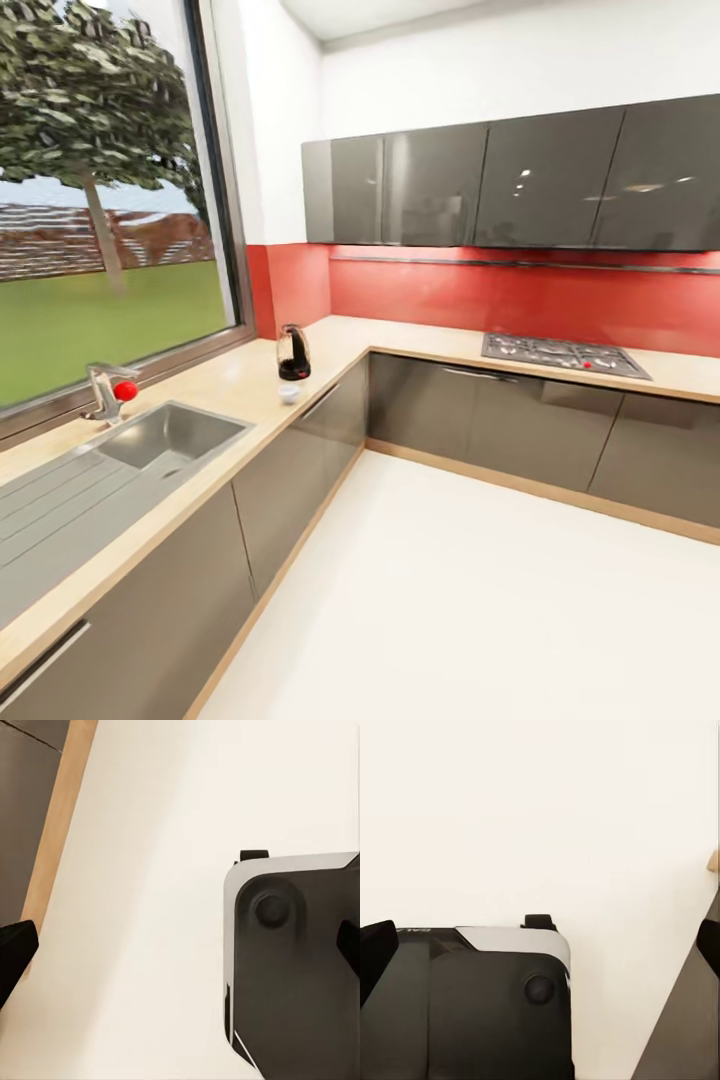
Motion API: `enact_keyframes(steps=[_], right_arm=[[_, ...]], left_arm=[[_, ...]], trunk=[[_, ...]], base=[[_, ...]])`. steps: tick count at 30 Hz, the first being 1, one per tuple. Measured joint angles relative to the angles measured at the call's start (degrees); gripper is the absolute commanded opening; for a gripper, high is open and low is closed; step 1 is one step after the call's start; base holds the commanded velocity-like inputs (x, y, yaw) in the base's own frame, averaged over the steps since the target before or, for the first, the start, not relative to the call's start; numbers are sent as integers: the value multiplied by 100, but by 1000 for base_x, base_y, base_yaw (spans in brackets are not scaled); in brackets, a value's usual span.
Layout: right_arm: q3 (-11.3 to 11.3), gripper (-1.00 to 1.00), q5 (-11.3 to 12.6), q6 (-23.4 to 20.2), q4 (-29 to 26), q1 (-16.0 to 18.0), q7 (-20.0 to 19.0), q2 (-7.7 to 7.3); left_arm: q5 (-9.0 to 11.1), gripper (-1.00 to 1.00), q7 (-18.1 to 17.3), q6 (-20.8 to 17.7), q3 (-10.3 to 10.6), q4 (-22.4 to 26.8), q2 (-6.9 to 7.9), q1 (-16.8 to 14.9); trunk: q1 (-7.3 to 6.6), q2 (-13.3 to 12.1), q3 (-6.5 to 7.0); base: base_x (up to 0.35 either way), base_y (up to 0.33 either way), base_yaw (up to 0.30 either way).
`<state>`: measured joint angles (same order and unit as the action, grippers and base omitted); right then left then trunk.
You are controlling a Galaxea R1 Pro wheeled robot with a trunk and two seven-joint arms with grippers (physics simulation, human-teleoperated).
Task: Set up a coffee station on the kitchen countertop: keep the coffee maker on the countertop, move the bottle of coffee from the kitchen shelf to the counter next to the coffee maker, place a paper coffee filter on top of the coffee maker, put the saucer next to the coffee maker with the coffee cup on the saucer, and place the electric kettle next to the coffee maker.
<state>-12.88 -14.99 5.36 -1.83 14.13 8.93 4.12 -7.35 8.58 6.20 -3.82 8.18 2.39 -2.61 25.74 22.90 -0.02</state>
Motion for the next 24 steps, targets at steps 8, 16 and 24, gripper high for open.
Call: enact_keyframes(steps=[8,16,24], right_arm=[[0,100,0,0,1,0,2,-4],[0,100,1,-7,-6,0,2,-9],[0,100,8,-3,1,0,2,-9]], left_arm=[[16,100,3,0,-2,12,0,0],[26,100,8,0,-7,16,0,0],[29,100,6,7,-16,25,-1,0]], trunk=[[0,0,0],[0,0,0],[0,0,0]], base=[[316,-118,0],[315,-118,0],[315,-118,0]])
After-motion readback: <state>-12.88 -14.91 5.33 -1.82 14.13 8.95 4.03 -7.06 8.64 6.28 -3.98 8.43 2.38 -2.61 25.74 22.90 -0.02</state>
